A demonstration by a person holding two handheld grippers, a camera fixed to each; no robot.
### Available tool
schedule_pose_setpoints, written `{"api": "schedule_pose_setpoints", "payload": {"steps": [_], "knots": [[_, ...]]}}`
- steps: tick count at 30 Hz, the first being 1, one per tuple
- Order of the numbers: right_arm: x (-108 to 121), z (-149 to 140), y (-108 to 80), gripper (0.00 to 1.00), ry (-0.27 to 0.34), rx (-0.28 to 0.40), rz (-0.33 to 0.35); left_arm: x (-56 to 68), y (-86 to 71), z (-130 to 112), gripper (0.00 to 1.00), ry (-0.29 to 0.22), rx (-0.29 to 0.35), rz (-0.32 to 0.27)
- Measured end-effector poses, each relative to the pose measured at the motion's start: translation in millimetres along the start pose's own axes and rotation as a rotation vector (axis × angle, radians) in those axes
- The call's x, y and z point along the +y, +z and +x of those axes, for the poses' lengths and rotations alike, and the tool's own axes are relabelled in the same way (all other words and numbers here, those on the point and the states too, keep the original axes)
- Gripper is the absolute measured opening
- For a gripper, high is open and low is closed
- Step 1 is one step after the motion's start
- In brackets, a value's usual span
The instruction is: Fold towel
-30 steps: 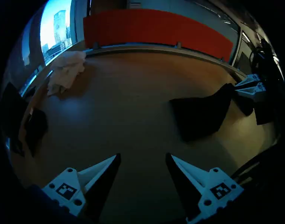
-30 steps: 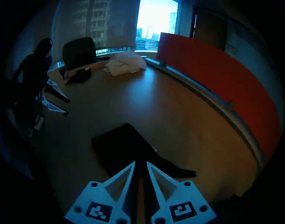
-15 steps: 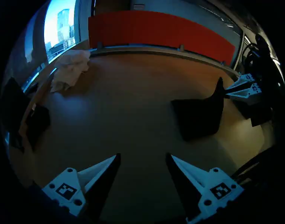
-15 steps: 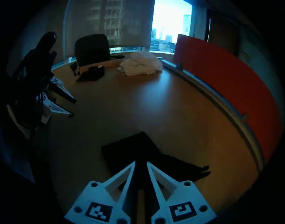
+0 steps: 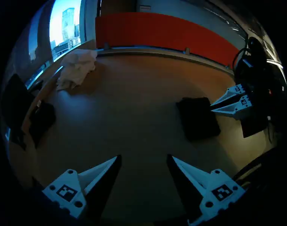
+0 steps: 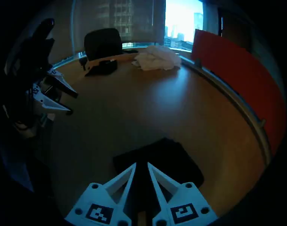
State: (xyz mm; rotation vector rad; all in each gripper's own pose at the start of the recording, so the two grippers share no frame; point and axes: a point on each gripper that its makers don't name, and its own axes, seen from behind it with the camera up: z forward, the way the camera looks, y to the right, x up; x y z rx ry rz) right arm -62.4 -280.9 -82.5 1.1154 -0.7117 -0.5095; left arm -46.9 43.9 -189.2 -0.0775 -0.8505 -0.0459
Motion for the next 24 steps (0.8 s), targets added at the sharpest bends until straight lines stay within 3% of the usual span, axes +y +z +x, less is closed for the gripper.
{"api": "schedule_pose_setpoints", "payload": {"steps": [8, 13, 17, 24], "knots": [[-1, -1, 3.1, 0.06, -0.006, -0.016, 0.004, -4.7, -2.2, -3, 0.88, -0.009, -0.001, 0.004], [0, -2, 0.4, 0.13, 0.000, -0.021, 0.001, -7.6, -2.4, -5, 0.88, -0.013, -0.002, 0.007], [-1, -4, -1.2, 0.29, 0.007, -0.025, 0.001, -10.0, -2.8, -4, 0.88, -0.014, -0.001, 0.008], [-2, -6, -3.7, 0.66, 0.022, -0.021, -0.012, -13.7, -4.7, -5, 0.88, -0.013, 0.001, 0.012]]}}
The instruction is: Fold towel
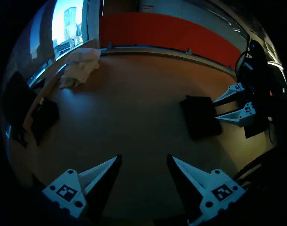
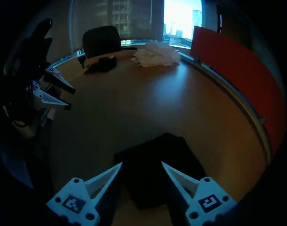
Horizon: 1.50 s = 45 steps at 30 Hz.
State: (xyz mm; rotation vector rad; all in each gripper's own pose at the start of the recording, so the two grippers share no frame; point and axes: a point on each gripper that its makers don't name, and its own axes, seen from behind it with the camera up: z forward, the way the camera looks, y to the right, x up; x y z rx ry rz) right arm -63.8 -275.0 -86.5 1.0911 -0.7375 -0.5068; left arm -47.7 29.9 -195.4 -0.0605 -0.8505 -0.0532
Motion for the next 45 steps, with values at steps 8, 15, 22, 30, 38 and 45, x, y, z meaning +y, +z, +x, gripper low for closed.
{"api": "schedule_pose_setpoints", "payload": {"steps": [8, 15, 22, 30, 38, 45], "knots": [[5, -7, -4.7, 0.73, 0.020, -0.002, -0.031, -1.6, -2.1, 0, 0.88, -0.008, 0.005, 0.002], [9, -20, -8.2, 0.73, 0.041, -0.015, -0.057, -2.0, -2.8, 1, 0.88, -0.004, 0.007, 0.002], [7, -40, -12.3, 0.74, 0.053, -0.043, -0.069, -0.5, -2.8, 1, 0.88, 0.002, 0.008, -0.001], [4, -70, -14.7, 0.73, 0.081, -0.083, -0.082, 1.9, -2.5, -2, 0.88, 0.007, 0.004, -0.005], [1, -91, -16.3, 0.73, 0.112, -0.112, -0.089, 2.7, -2.6, -2, 0.88, 0.007, 0.006, -0.006], [-1, -106, -16.3, 0.73, 0.132, -0.135, -0.094, 3.3, -2.8, -3, 0.88, 0.011, 0.005, -0.006]]}}
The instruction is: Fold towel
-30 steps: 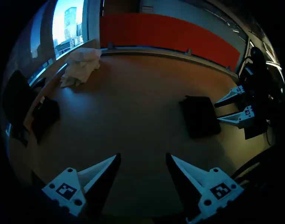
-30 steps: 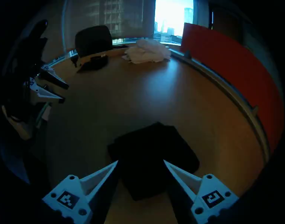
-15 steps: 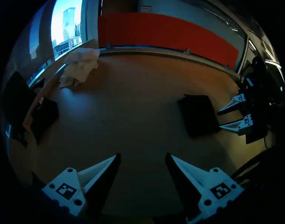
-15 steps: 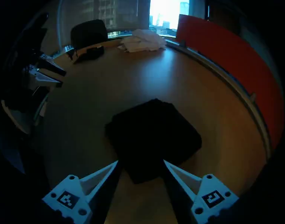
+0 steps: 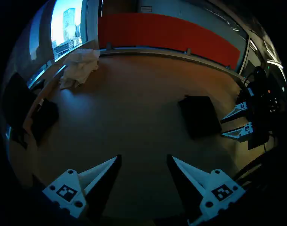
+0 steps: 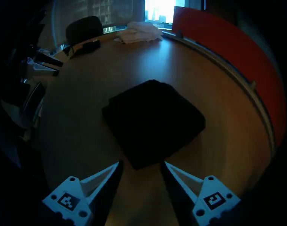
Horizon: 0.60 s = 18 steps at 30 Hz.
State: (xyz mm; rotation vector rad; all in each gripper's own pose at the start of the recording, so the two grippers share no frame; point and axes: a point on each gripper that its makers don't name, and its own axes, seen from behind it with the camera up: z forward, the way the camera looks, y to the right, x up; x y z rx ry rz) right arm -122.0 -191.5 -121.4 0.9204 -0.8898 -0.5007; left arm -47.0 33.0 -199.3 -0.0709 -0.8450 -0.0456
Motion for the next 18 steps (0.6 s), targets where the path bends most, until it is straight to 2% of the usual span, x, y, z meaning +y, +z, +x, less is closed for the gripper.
{"api": "schedule_pose_setpoints", "payload": {"steps": [5, 12, 18], "knots": [[0.1, -5.1, 1.8, 0.72, 0.010, -0.010, -0.008, 1.5, 0.4, -1.5, 0.88, 0.002, -0.003, -0.004], [-0.3, -7.2, 5.5, 0.48, 0.029, -0.013, -0.012, 2.8, 0.1, -1.3, 0.88, 0.004, -0.002, -0.006], [-0.1, -7.1, 7.7, 0.40, 0.039, -0.012, -0.015, 2.2, 0.4, -0.6, 0.88, 0.002, -0.001, -0.006]]}}
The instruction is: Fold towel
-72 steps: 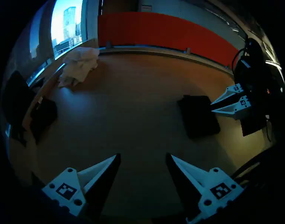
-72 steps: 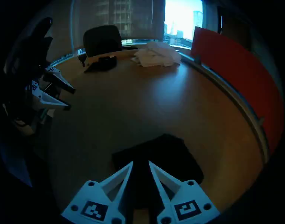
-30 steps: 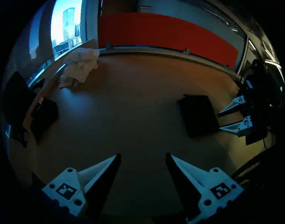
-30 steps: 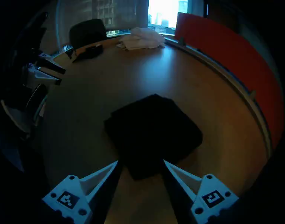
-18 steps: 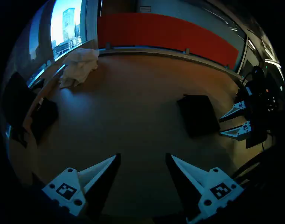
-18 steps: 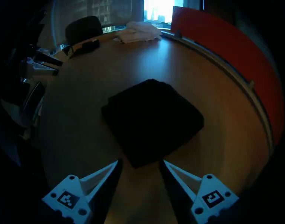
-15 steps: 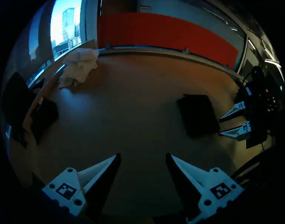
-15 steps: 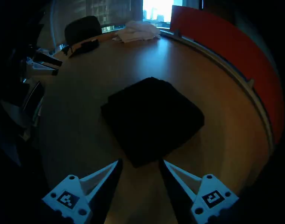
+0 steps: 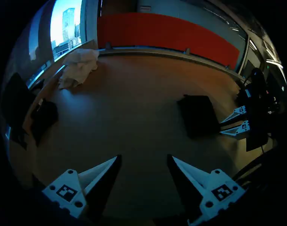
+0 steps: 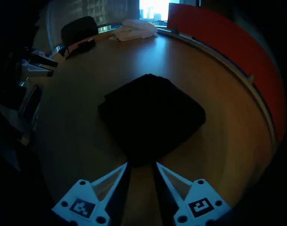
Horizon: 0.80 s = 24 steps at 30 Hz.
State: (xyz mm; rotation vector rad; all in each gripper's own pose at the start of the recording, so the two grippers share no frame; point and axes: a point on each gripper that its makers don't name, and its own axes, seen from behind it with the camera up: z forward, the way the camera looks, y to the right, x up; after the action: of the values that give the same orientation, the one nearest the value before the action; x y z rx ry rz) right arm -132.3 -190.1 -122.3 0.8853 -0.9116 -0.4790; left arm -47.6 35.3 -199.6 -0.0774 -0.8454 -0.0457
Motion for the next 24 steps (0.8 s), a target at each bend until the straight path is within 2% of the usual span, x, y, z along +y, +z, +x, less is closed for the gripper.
{"api": "schedule_pose_setpoints", "payload": {"steps": [5, 13, 24], "knots": [[-1.2, -0.2, -0.1, 0.39, 0.005, 0.002, -0.003, 0.2, 0.3, 0.4, 0.88, 0.002, 0.001, 0.001], [-3.3, -0.6, 1.4, 0.19, 0.026, 0.003, 0.004, 0.7, -0.5, 1.0, 0.88, 0.003, 0.003, 0.000], [-3.6, 0.5, 2.4, 0.05, 0.044, 0.010, 0.008, 1.2, -1.7, 1.6, 0.88, 0.009, 0.006, -0.004]]}}
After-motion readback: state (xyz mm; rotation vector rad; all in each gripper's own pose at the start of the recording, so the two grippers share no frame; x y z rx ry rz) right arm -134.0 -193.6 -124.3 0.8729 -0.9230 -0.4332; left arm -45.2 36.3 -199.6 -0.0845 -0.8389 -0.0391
